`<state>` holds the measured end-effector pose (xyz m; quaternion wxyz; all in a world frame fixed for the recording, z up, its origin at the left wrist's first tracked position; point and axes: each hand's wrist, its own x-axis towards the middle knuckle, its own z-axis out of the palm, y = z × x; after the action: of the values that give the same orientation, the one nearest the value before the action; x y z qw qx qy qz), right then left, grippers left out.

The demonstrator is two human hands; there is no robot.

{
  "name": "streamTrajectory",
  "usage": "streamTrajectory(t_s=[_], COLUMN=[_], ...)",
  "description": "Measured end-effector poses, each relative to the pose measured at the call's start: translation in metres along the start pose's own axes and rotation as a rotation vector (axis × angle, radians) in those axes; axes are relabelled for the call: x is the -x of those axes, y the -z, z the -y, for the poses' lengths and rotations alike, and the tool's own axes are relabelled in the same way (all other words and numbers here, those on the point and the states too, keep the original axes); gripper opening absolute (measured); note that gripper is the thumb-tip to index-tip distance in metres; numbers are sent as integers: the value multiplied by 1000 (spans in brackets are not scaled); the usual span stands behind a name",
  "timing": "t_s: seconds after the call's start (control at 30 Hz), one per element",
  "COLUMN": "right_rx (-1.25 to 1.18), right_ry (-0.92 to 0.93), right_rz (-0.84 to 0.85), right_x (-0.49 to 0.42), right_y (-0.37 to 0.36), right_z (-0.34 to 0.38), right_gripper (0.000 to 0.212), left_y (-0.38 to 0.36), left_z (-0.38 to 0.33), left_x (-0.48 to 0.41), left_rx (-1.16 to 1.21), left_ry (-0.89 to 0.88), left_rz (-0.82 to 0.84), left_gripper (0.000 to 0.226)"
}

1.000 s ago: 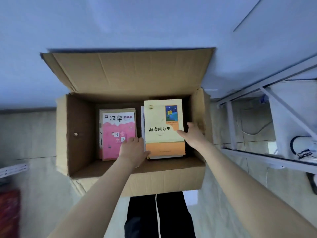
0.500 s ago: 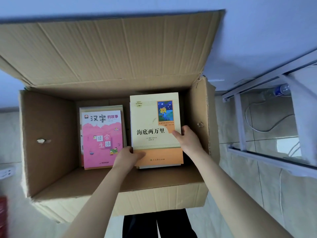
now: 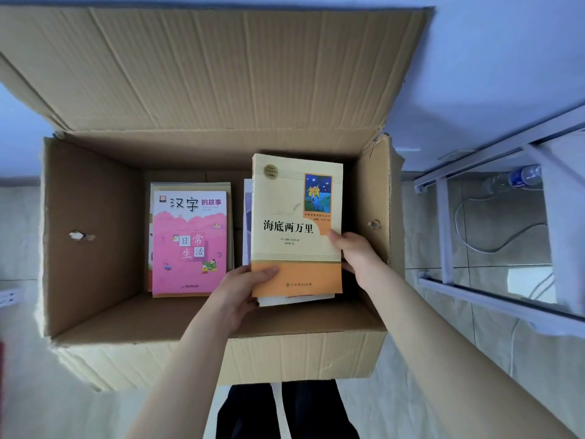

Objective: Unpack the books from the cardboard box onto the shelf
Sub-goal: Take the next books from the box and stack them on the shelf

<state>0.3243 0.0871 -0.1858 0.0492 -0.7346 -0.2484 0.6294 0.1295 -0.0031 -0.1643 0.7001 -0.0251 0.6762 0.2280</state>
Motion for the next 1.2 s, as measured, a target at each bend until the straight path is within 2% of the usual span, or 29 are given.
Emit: streamTrajectory(t_s=[0.1,0.17,0.27,0.43,0.63,0.73,0.83,0.93,1.13,1.2], right_rx=[-114,-175,-155,-47,-22,61,138,210,411,447], right_ry=[-40,-63,-25,65,255,380,495,579,780,817], right_rz=[4,43,122,151,359,444,555,617,880,961], right_x=[3,9,20,63,180,277,374,470,676,723], right_y=[6,11,18,11,-39,-85,-140,-207,-365,-408], right_z=[0,4,12,26,42,54,64,60,27,17], right_gripper=[41,38,35,28,17,26,21,21,16,17], left_y=[-5,-7,-4,21,97,156,217,284,424,456], left_z=[1,-1,0,10,28,46,71,107,211,237], left_x=[4,8,21,69,184,274,362,458,640,681], left_rx=[21,54,86,107,80,78,111,163,363,378], left_ry=[-22,-26,-61,-148,-369,-493,-606,-736,-917,-960], left_rz=[31,61,96,121,121,63,1,-88,-364,-448], left_gripper=[33,20,15,28,55,53,46,52,40,43])
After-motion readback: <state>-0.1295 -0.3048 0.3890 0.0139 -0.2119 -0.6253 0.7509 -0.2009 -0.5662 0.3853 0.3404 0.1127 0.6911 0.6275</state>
